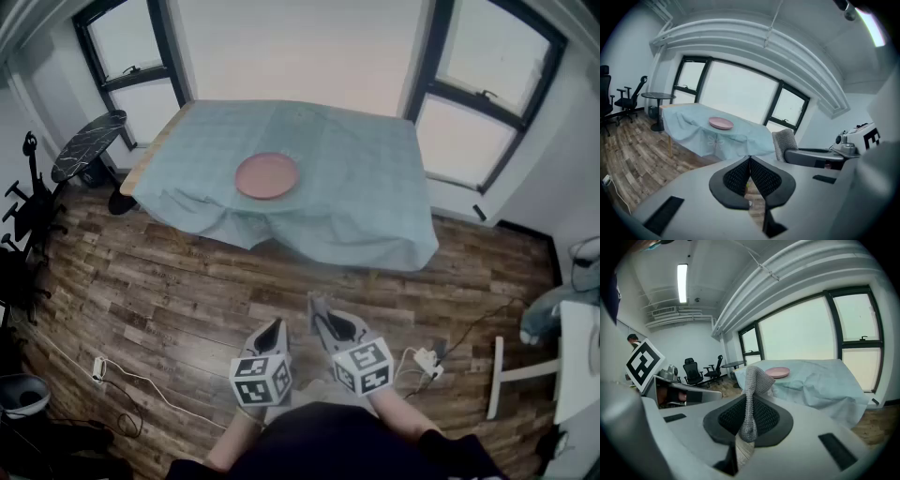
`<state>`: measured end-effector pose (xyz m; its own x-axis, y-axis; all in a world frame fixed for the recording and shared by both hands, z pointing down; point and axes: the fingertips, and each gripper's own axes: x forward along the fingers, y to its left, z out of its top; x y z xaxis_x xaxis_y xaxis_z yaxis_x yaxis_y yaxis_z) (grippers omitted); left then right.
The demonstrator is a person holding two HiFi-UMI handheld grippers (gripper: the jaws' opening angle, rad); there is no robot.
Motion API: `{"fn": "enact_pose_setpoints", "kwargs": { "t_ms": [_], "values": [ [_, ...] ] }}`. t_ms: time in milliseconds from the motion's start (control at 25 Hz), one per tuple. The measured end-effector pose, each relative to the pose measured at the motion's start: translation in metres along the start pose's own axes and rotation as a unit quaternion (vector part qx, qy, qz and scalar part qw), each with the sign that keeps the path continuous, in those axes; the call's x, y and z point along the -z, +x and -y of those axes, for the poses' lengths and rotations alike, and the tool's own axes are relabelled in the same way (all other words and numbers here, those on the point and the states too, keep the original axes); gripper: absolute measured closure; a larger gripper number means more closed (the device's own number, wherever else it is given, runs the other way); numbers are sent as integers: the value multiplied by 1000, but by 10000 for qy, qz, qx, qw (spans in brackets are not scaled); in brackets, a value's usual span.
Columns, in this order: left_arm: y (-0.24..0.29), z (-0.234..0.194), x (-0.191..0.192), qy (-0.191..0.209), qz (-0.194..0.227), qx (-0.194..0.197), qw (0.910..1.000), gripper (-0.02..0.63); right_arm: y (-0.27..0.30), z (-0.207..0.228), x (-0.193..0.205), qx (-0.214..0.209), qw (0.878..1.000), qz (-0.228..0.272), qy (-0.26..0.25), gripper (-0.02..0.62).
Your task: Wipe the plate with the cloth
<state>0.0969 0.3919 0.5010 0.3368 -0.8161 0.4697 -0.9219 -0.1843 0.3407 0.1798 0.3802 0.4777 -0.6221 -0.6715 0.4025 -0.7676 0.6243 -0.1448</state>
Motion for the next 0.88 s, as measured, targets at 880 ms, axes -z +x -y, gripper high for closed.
{"fn": "enact_pose_setpoints", "kwargs": {
  "t_ms": [880],
  "values": [
    [-23,-2,14,-261,133,-162,9994,592,-13,-21,12,-270,9996,-53,-95,561]
  ]
}}
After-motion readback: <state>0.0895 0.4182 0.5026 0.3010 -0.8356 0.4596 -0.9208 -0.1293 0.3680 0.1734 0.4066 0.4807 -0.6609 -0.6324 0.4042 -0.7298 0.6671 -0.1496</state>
